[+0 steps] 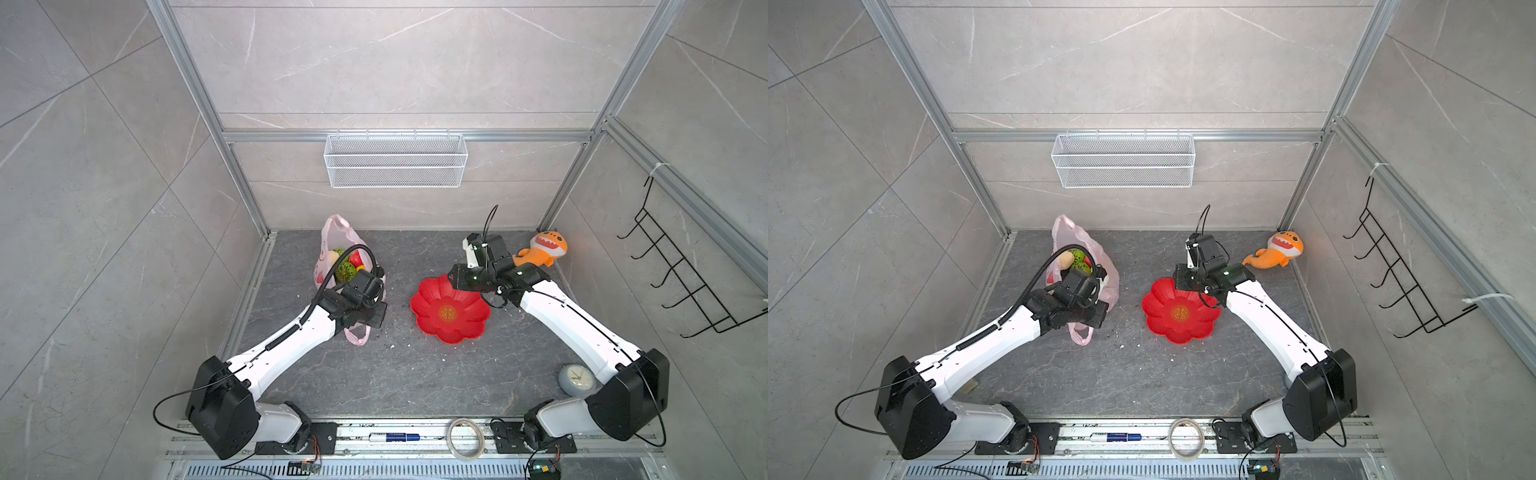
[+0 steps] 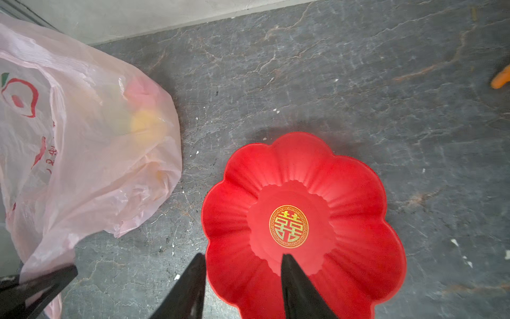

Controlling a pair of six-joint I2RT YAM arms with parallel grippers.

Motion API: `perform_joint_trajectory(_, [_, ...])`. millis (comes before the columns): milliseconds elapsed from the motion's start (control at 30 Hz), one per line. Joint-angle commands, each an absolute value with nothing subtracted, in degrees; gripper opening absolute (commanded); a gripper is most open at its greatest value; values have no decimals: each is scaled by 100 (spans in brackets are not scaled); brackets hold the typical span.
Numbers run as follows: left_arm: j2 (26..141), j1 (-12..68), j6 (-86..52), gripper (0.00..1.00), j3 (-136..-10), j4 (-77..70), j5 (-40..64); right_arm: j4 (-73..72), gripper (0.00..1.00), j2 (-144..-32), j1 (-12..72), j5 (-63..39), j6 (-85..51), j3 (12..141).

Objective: Take fruits out of the plastic bag
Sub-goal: Move the plastic bag to the center of the table.

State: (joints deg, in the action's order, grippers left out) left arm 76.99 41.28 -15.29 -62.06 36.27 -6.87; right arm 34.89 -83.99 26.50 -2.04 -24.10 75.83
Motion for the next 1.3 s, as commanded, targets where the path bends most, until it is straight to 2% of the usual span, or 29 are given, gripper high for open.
perform_joint_trajectory(0, [7369, 4541, -2037, 0, -6125, 4052, -878, 3308, 48, -8613, 2801, -505, -2268, 7903])
perform_joint_trajectory(433, [6729, 6188, -4009, 0, -5599, 4957, -1415, 3169, 49, -9218, 3312, -735, -2240, 8399])
perform_joint_trajectory(633, [6191, 6354, -4472, 1, -5571, 5316, -1847, 3147, 50, -9417, 3410, -847, -2207, 8541])
perform_joint_trajectory(667, [6105, 6354, -4495, 8, -5609, 5336, -1938, 3151, 50, -9438, 3434, -850, -2198, 8567])
perform_joint_trajectory(733, [5908, 6350, -4548, 31, -5768, 5450, -2201, 3165, 50, -9481, 3477, -865, -2160, 8609])
perform_joint_trajectory(767, [5848, 6354, -4576, 37, -5866, 5524, -2292, 3172, 50, -9492, 3496, -868, -2137, 8637])
perform_joint_trajectory(833, [5738, 6346, -4652, 47, -6140, 5787, -2627, 3191, 50, -9492, 3554, -867, -2097, 8653])
perform_joint_trajectory(967, [5550, 6294, -5024, 55, -6718, 6542, -3495, 3199, 50, -9411, 3677, -829, -2042, 8633])
perform_joint_trajectory(1033, [5371, 6076, -5036, 57, -6854, 6743, -3723, 3181, 50, -9327, 3779, -763, -2009, 8589])
perform_joint_trajectory(1100, [5190, 5522, -4815, 58, -6805, 6739, -3551, 3164, 50, -9277, 3877, -747, -1995, 8578])
perform_joint_trajectory(1267, [5042, 3463, -3797, 59, -6218, 5951, -2093, 3246, 47, -9327, 4188, -777, -1979, 8788])
